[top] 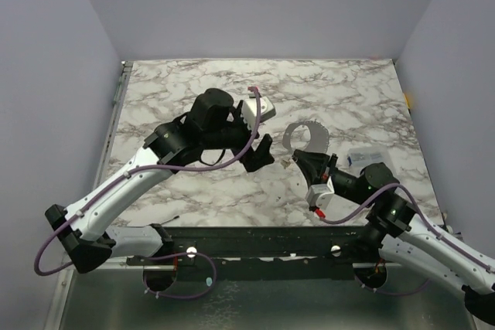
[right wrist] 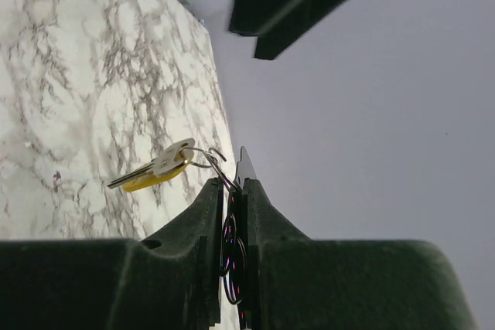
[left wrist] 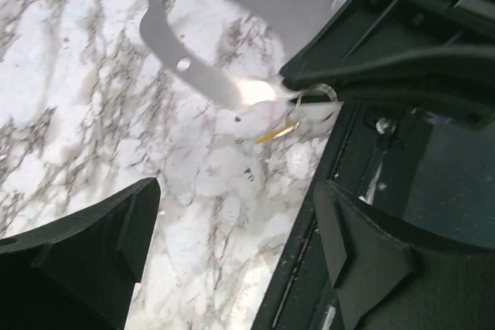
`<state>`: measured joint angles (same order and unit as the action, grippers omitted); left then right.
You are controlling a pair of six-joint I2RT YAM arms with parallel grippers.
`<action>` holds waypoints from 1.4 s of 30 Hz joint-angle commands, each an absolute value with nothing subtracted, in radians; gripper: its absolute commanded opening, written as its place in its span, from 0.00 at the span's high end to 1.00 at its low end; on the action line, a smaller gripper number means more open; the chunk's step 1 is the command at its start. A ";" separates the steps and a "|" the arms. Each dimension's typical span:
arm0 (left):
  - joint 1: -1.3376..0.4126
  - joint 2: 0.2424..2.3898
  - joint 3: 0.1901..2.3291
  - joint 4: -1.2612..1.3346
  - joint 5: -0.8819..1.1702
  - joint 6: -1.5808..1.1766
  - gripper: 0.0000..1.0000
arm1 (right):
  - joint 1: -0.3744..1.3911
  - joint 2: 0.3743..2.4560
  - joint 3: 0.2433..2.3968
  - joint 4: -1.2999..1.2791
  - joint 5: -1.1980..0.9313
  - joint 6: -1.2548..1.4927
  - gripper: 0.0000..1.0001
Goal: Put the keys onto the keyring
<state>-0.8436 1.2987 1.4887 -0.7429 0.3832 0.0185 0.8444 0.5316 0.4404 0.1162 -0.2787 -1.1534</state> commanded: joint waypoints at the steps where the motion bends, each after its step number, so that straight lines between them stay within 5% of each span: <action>1: -0.841 1.157 1.244 -0.458 0.260 0.091 0.13 | 0.851 0.550 0.584 0.034 -0.329 -1.008 0.99; 16: -0.849 0.881 0.915 0.005 0.476 0.324 0.17 | 0.851 0.688 0.759 -0.201 -0.324 -0.909 0.99; 30: -0.871 0.943 0.872 0.118 0.572 0.329 0.27 | 0.851 0.695 0.768 -0.143 -0.303 -0.880 0.99; 42: -1.007 1.008 0.838 0.189 0.377 0.341 0.44 | 0.851 0.705 0.761 -0.074 -0.222 -0.828 0.99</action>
